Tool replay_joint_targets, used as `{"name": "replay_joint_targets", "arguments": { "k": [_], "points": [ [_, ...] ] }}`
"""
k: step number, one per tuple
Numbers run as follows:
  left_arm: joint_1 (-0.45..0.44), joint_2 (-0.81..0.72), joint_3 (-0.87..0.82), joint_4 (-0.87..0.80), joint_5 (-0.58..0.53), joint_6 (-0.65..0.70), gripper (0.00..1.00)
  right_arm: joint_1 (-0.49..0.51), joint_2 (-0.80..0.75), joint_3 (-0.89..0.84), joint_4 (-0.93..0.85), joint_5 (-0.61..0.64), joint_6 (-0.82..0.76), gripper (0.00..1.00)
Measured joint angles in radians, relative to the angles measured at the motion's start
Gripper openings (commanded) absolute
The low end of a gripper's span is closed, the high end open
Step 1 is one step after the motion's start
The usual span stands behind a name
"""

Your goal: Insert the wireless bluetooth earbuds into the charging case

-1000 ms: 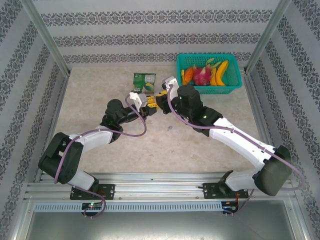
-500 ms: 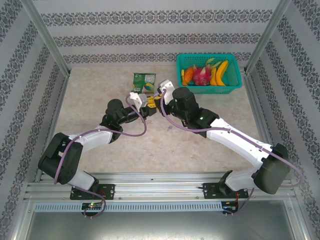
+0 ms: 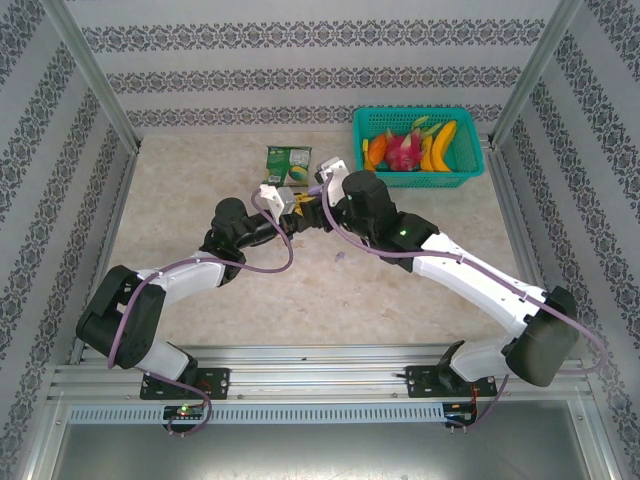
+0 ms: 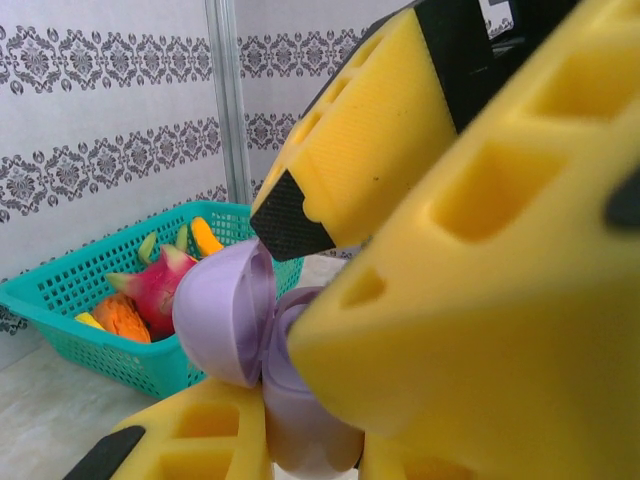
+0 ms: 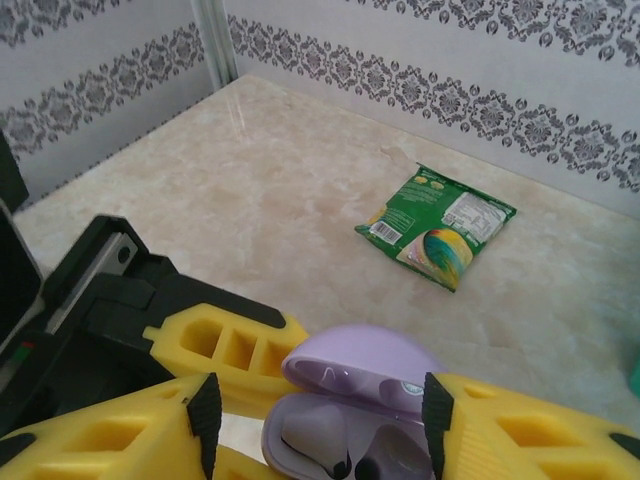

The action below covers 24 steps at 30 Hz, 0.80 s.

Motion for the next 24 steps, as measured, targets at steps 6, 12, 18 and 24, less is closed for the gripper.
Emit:
{"name": "replay_joint_targets", "arguments": {
  "k": [6,12,18,24],
  "points": [
    [0.000,0.000,0.000,0.000,0.000,0.000,0.00,-0.073,-0.083,0.000,-0.008,-0.054,0.122,0.59],
    [0.000,0.000,-0.010,0.014,-0.008,0.000,0.00,-0.179,-0.207,-0.010,0.000,-0.096,0.269,0.60],
    [0.000,0.000,-0.026,0.023,-0.042,0.009,0.00,-0.244,-0.227,-0.080,-0.056,-0.077,0.419,0.60],
    [0.000,-0.001,-0.055,0.023,-0.093,0.024,0.00,-0.256,-0.121,-0.202,-0.157,-0.048,0.579,0.59]
  ]
}}
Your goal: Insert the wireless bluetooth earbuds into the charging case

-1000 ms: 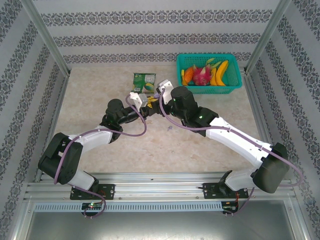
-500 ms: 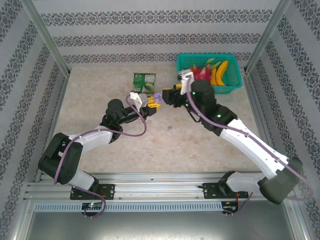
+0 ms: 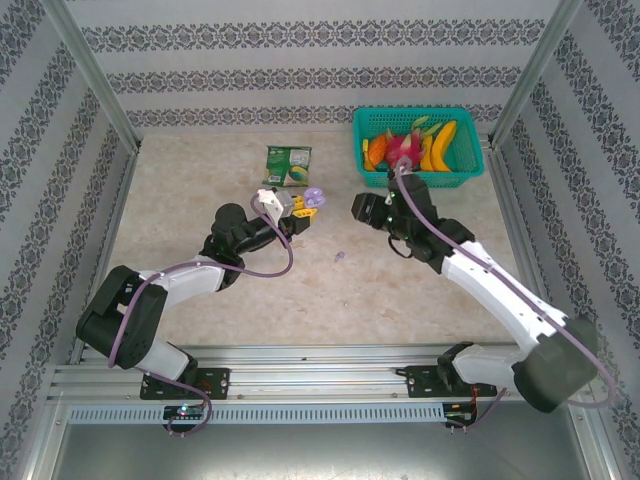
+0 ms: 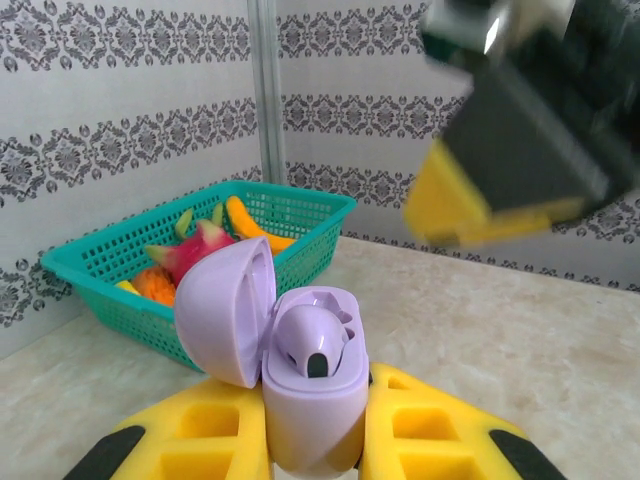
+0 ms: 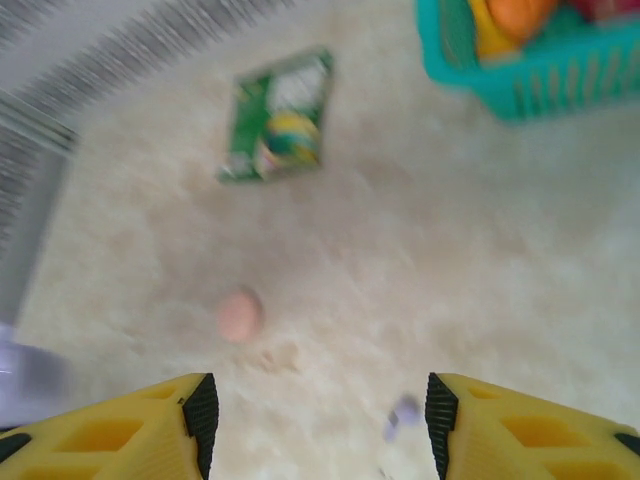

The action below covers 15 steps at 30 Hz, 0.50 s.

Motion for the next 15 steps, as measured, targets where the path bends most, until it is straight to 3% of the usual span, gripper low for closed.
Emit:
{"name": "replay_joint_targets", "arguments": {
  "k": [5,15],
  "points": [
    [0.000,-0.024,-0.018,0.000,-0.048,0.016,0.00,0.047,0.125,-0.067,-0.053,0.054,0.142,0.59],
    [0.000,-0.083,-0.060,0.012,-0.110,0.041,0.00,0.167,0.392,-0.016,-0.091,0.137,0.399,0.59]
  ]
}}
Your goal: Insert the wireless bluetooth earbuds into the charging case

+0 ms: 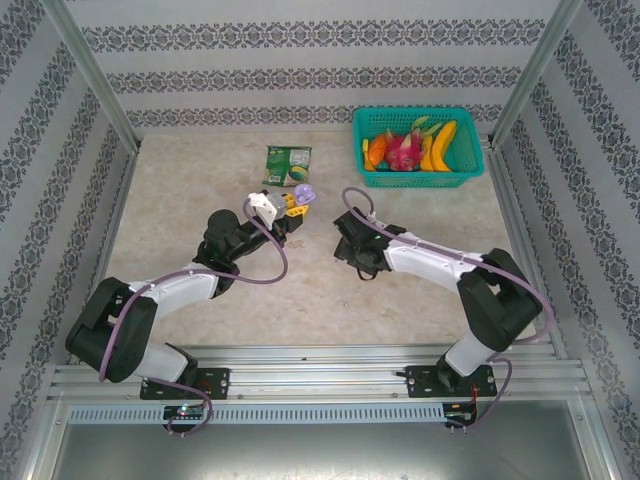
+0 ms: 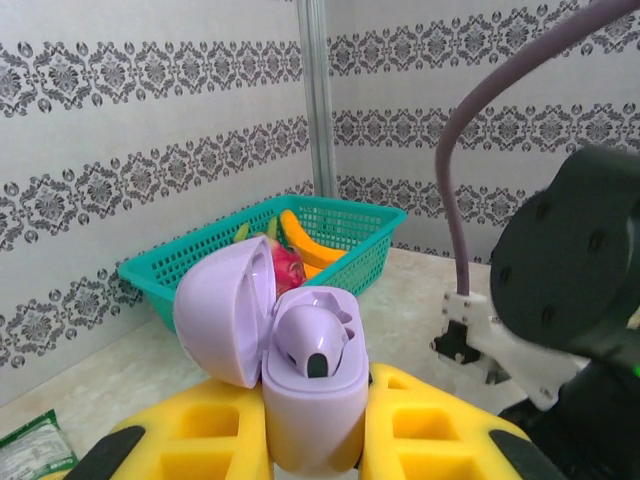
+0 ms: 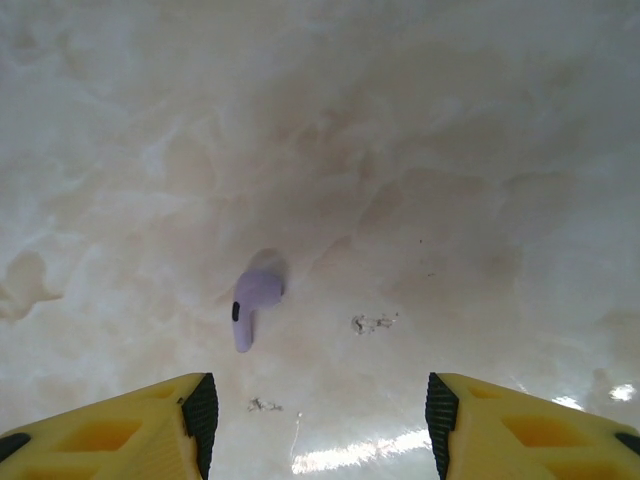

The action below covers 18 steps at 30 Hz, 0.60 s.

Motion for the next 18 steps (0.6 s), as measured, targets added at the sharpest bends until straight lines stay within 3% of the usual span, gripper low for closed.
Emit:
{"name": "replay_joint_targets", "arguments": {
  "k": [18],
  "points": [
    [0.003,-0.011,-0.042,0.040,-0.023,0.003,0.00,0.032,0.230,0.161,-0.022,0.029,0.100,0.52]
  ]
}}
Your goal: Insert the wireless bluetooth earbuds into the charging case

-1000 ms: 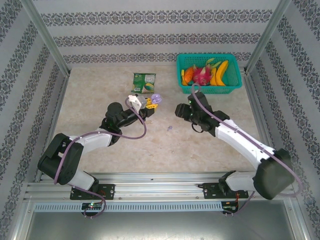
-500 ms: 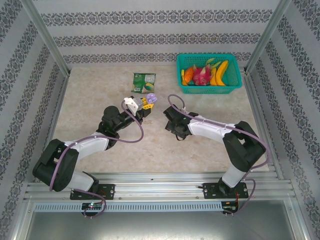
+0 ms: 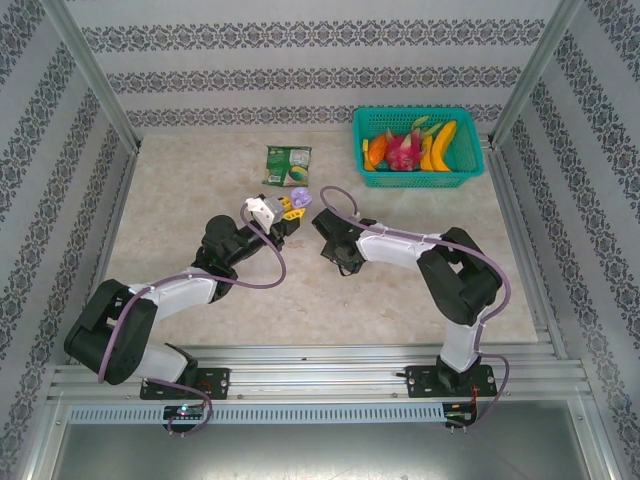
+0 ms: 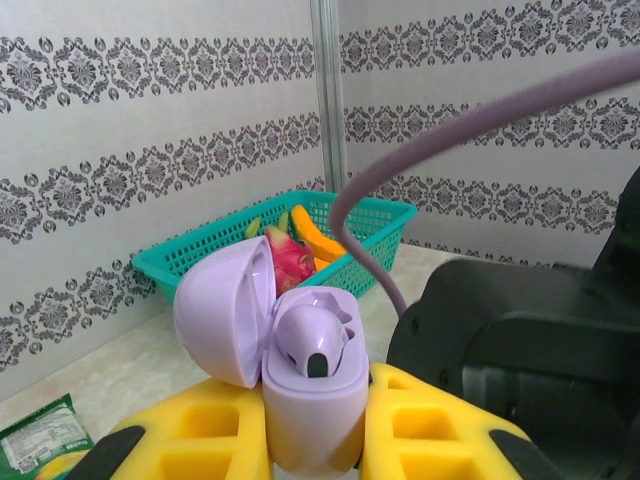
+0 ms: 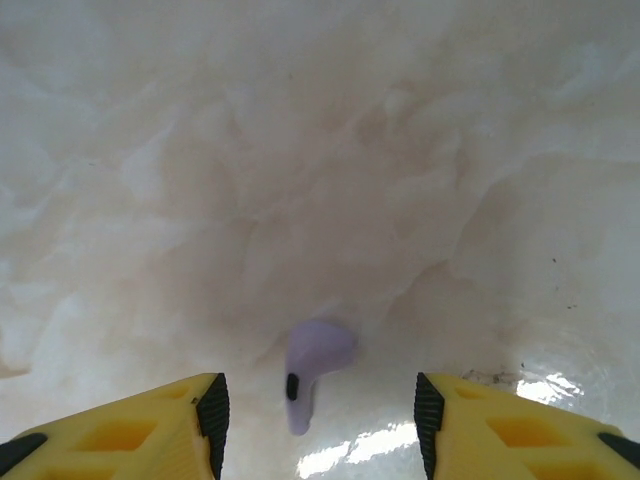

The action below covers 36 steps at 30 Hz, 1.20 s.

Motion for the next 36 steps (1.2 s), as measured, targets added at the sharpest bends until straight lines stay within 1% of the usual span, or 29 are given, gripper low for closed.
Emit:
{"name": "replay_joint_targets", "arguments": {
  "k": [4,8,15,22,24,27,31,36],
  "points": [
    [0.000,0.000,0.000,0.007,0.000,0.000,0.00,0.000,0.020,0.016,-0.015,0.003,-0.005,0.45],
    [0.000,0.000,0.000,0.009,0.000,0.000,0.00,-0.001,0.026,0.026,-0.014,0.003,-0.025,0.36],
    [0.000,0.000,0.000,0.010,0.000,0.000,0.00,-0.024,0.034,0.026,-0.014,-0.019,-0.122,0.26],
    [0.000,0.000,0.000,0.011,0.000,0.000,0.00,-0.062,0.047,0.054,-0.019,-0.068,-0.276,0.25],
    [0.000,0.000,0.000,0.011,0.000,0.000,0.00,-0.071,0.060,0.073,-0.026,-0.084,-0.323,0.27],
    [0.000,0.000,0.000,0.011,0.000,0.000,0.00,-0.073,0.073,0.089,-0.035,-0.095,-0.368,0.33],
    [0.000,0.000,0.000,0.011,0.000,0.000,0.00,-0.073,0.073,0.092,-0.044,-0.100,-0.394,0.36],
    [0.000,0.000,0.000,0.011,0.000,0.000,0.00,-0.072,0.075,0.094,-0.047,-0.098,-0.374,0.36]
  ]
}}
